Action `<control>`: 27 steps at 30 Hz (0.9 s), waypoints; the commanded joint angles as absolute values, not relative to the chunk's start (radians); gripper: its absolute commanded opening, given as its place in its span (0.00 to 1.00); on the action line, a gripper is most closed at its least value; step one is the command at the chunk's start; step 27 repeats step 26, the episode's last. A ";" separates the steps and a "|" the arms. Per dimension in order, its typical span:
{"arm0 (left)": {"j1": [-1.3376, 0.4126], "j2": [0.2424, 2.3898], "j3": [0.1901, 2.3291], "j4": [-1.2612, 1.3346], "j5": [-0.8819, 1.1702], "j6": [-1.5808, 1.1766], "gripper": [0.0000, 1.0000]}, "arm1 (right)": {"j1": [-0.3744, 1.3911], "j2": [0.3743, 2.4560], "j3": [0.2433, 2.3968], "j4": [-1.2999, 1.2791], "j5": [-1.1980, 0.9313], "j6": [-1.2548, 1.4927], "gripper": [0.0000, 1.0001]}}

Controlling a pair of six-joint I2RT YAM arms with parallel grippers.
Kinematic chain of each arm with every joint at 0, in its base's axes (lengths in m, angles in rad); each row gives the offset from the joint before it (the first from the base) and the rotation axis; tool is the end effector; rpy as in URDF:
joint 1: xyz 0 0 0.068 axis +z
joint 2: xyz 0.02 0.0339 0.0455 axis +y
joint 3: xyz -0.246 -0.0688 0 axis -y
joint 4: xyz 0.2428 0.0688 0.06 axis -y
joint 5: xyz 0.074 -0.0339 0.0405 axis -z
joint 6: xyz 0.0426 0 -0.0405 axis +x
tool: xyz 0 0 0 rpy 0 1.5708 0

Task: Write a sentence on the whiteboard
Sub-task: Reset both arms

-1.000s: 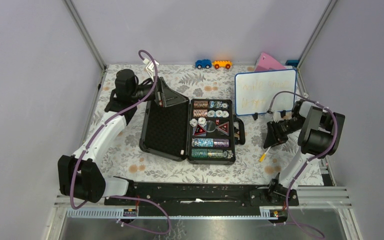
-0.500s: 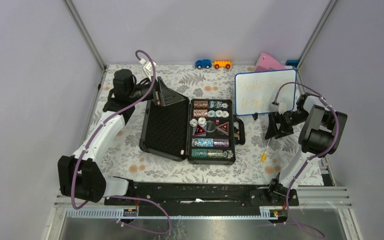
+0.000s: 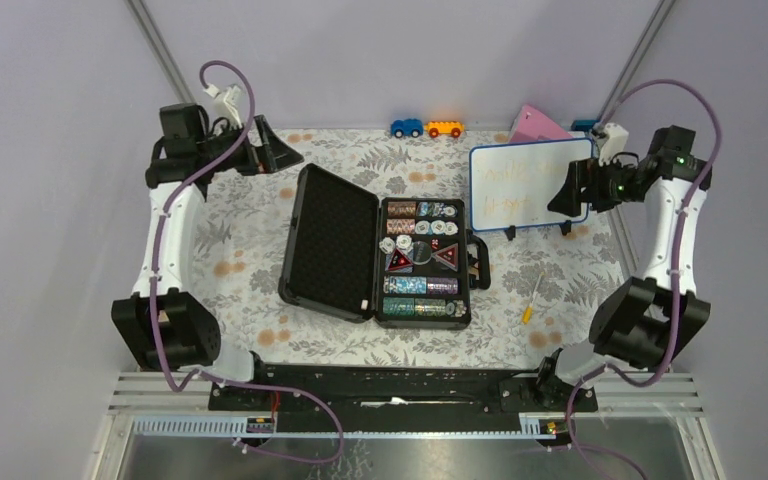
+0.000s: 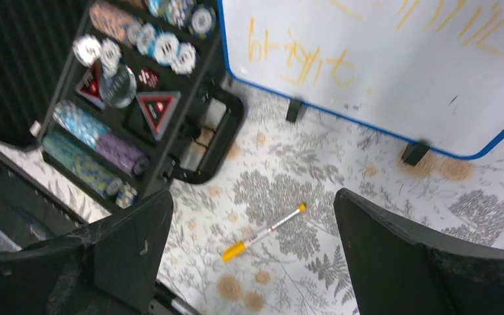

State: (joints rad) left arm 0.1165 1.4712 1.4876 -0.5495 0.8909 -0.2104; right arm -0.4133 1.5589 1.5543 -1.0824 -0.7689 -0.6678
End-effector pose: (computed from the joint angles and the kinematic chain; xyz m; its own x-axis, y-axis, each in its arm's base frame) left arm 0.3258 0.0048 0.3710 -0.6173 -0.2044 -0.7597 0.4736 0.6745 -0.5664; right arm 0.2947 -0.0969 0.3258 -0.6319 -0.2089 -0.7464 -0.5080 0.8390 0.1953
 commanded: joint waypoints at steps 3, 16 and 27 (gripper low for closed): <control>0.193 1.502 1.582 -0.729 0.643 -0.010 0.99 | -0.418 1.481 1.563 -0.828 -0.824 -0.362 1.00; 0.389 1.517 1.369 -0.507 0.384 0.090 0.99 | -0.524 1.534 1.364 -0.417 -0.749 -0.176 0.99; 0.433 1.566 1.339 -0.454 0.386 0.095 0.99 | -0.540 1.571 1.368 -0.404 -0.719 -0.207 1.00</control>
